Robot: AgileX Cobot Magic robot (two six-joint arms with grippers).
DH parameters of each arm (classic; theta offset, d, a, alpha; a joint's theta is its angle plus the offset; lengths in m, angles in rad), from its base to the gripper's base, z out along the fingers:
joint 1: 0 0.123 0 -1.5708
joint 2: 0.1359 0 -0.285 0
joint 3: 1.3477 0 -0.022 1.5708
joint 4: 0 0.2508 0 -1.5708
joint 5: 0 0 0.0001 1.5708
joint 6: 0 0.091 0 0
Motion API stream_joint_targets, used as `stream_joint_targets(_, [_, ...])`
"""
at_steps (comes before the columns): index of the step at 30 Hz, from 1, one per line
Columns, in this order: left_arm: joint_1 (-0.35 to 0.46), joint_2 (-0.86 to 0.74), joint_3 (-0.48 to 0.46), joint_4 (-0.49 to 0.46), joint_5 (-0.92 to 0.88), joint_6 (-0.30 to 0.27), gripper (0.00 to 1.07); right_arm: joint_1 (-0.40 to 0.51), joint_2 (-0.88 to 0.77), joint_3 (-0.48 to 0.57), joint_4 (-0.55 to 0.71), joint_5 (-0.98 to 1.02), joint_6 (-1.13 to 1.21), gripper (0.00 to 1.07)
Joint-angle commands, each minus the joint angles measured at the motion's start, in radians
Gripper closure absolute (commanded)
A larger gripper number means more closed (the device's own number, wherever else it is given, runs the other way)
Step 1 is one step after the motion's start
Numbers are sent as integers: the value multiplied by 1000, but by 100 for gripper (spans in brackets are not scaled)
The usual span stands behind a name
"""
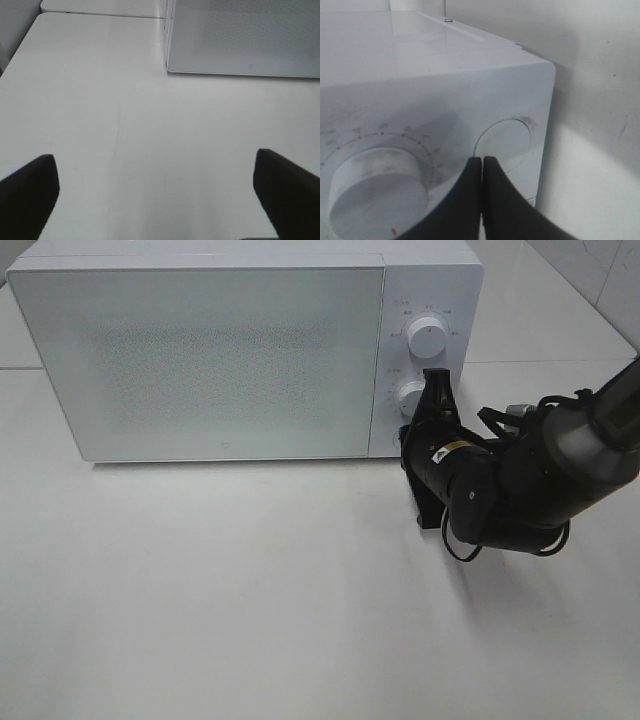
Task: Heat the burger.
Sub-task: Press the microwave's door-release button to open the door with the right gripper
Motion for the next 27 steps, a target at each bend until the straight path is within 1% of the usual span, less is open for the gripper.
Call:
stream_joint_targets(1, [-1,-2,3,-3,-11,-1,9,-2,31,-30,9,11,9,107])
stream_joint_targets(13, [-1,-2,3,-3,-11,-1,9,-2,81,-93,49,-25,-32,107])
stream_joint_targets(17, [-1,-2,3,-3,-11,-1,9,-3,81,-112,86,-95,-81,107])
stream_joint_targets(22, [-1,-2,3,-3,-11,-1,9,-14,81,-145,84,-104,-90,107])
stream_joint_targets(27, [-1,-2,3,-3,-11,-1,9,-33,81,-189,97,-165,-126,107])
